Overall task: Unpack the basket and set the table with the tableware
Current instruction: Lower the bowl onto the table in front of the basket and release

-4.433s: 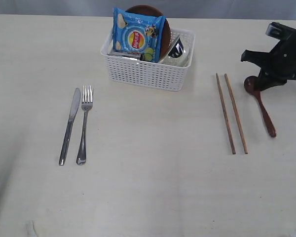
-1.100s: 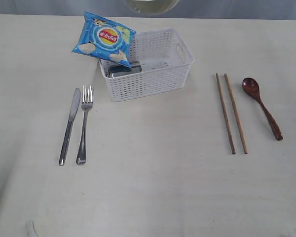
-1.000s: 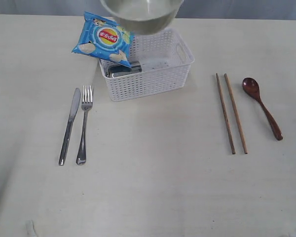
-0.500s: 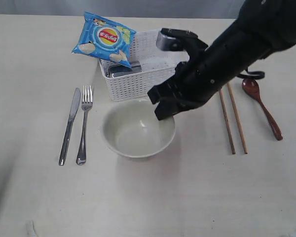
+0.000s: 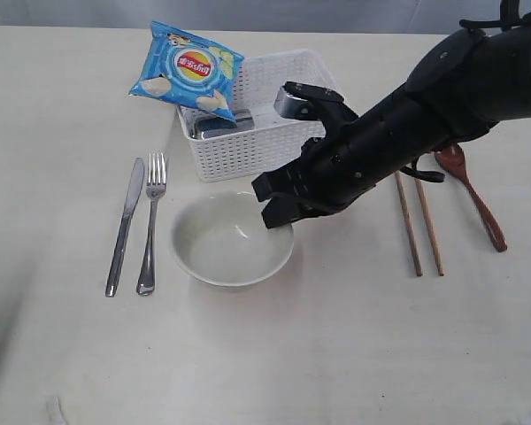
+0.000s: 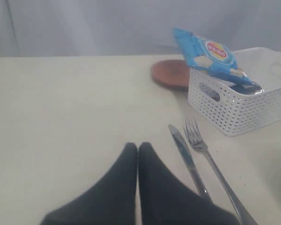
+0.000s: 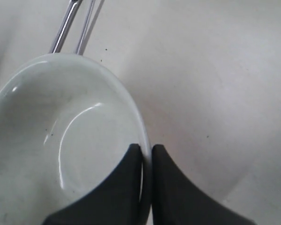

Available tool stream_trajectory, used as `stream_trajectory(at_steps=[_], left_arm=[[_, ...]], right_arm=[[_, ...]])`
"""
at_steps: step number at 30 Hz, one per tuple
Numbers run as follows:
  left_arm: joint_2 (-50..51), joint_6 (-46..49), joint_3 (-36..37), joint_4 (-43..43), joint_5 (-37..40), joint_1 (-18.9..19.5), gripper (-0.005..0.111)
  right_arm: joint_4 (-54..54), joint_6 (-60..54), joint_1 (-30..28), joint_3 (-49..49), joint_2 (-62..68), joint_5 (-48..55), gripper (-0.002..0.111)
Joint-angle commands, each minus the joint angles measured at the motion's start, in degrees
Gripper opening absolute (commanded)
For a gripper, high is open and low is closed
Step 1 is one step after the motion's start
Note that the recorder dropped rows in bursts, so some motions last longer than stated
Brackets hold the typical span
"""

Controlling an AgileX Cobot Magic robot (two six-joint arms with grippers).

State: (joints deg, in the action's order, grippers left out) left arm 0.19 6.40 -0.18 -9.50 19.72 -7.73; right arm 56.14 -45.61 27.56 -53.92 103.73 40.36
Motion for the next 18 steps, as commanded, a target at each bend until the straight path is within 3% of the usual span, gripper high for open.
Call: stream_trajectory(at_steps=[1, 7, 14, 18], left_arm=[[-0.19, -0.05, 0.18, -0.04, -0.1, -0.44, 0.0], [-0.19, -0.05, 0.18, 0.08, -0.1, -0.44, 0.0], [-0.19, -0.05, 0.18, 0.21, -0.1, -0.44, 0.0], [-0.19, -0.05, 0.18, 0.21, -0.1, -0.44, 0.0]], right_arm=[[1.12, -0.91, 0.02, -0.02, 0.56, -0.22, 0.0], [1.01, -0.91, 0.02, -0.02, 0.56, -0.43, 0.001], [1.01, -0.72, 0.02, -0.02, 0.56, -1.16, 0.037], [1.01, -0.72, 0.02, -0.02, 0.56, -2.18, 0.038]])
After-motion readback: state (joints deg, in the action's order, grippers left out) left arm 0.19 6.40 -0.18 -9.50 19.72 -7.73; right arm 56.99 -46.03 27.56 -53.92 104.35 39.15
